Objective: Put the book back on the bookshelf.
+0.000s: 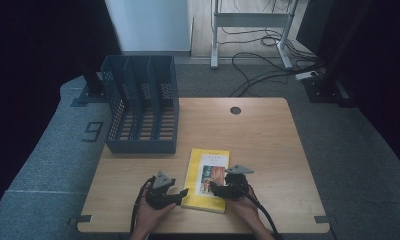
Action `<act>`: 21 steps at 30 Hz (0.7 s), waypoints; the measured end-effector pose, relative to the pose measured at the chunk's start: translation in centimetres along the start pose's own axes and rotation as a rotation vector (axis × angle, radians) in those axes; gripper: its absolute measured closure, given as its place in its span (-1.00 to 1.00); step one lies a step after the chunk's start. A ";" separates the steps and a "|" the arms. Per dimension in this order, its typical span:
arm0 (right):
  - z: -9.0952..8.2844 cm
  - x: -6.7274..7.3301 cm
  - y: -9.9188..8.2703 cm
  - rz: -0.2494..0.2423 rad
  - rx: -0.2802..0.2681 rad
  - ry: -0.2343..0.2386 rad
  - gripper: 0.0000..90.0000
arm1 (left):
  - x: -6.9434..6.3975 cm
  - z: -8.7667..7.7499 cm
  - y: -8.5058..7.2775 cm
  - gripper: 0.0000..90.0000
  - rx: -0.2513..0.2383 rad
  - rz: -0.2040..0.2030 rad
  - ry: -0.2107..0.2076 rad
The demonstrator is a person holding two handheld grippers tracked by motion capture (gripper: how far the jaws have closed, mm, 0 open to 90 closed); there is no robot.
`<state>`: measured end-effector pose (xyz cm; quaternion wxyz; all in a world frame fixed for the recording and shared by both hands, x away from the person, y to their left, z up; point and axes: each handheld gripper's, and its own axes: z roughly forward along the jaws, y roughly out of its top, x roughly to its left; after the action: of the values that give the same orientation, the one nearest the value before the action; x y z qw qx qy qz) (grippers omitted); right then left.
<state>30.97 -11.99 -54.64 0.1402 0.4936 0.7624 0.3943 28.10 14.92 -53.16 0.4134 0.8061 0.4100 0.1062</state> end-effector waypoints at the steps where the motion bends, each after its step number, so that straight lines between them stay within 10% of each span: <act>1: 0.0 0.0 0.0 0.002 0.000 -0.002 -0.59 | -0.1 0.3 0.1 -0.23 0.007 -0.004 -0.004; 21: 0.2 0.1 0.0 0.004 -0.001 -0.001 -0.66 | -0.6 2.3 0.1 -0.22 0.052 -0.017 -0.074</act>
<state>31.09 -11.81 -54.75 0.1402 0.4954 0.7610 0.3948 28.90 13.09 -54.43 0.4081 0.8165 0.4037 0.0621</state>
